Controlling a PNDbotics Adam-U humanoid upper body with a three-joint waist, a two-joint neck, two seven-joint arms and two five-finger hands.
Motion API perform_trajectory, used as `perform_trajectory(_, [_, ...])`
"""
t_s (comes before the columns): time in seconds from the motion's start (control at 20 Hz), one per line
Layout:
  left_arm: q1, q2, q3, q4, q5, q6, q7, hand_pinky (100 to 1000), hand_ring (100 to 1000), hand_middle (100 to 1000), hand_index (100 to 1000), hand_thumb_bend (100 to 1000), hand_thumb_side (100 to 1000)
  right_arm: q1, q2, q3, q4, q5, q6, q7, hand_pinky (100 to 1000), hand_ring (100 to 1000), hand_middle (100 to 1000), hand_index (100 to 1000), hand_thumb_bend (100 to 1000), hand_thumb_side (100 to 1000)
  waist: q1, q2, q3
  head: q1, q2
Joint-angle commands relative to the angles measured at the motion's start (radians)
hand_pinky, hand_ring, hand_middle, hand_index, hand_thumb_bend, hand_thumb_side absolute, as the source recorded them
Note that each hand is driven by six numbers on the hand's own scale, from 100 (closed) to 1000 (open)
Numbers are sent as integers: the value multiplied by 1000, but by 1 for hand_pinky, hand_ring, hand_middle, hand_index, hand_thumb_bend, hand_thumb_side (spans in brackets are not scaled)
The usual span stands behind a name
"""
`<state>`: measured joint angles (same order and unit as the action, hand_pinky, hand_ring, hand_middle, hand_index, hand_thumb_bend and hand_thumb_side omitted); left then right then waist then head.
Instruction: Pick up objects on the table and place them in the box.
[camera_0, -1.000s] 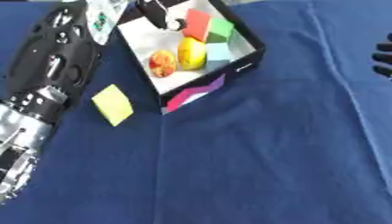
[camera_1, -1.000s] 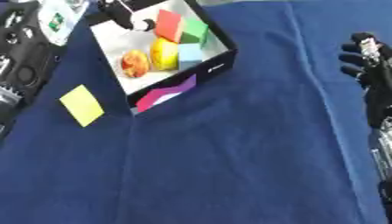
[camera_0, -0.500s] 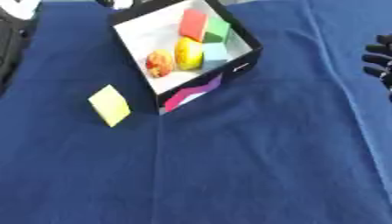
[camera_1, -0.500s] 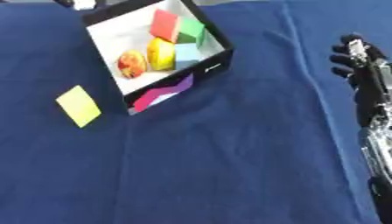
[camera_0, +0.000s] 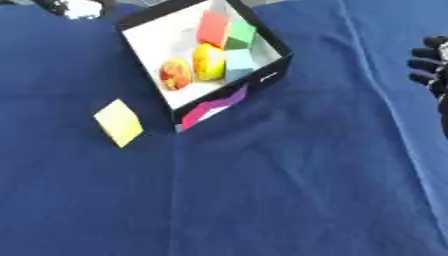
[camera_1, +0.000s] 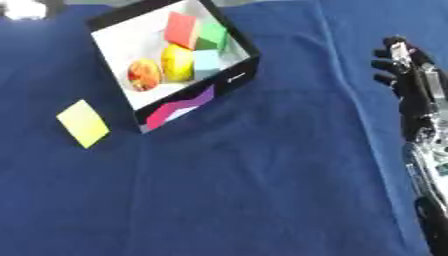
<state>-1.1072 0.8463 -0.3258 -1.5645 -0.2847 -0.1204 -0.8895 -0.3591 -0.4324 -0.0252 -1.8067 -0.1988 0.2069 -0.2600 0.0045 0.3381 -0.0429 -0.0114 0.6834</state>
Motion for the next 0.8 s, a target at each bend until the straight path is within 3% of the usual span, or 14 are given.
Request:
perform_trajectory(0.05, [22,74,-20,-98,38,23,-17,809,791,746,810,246,384,-7,-35,-12,-28,3,-1,-2,841,822,754,844,100,793,13,-26,-2,-4,-13])
perform_trajectory(0.3, [96,121,-70,-160,32,28,-17,839,826,765,821,342,436,-12,-36,-12,-28,2,-2,-2,842,822,754,844,100,791,16,-25,-8,-3,-19])
perform_trajectory(0.5, [135,145,-104,-166,-19,-7,-18,863,843,774,811,467,382,-15,-37,-11,-28,2,-2,-1,841,822,754,843,100,792,17,-23,-12,-4,-18])
perform_trajectory(0.8, [186,175,-106,-185,-81,-64,-18,855,826,722,808,562,337,-16,-39,-12,-29,3,-2,-2,841,822,754,843,100,792,19,-21,-13,-5,-13])
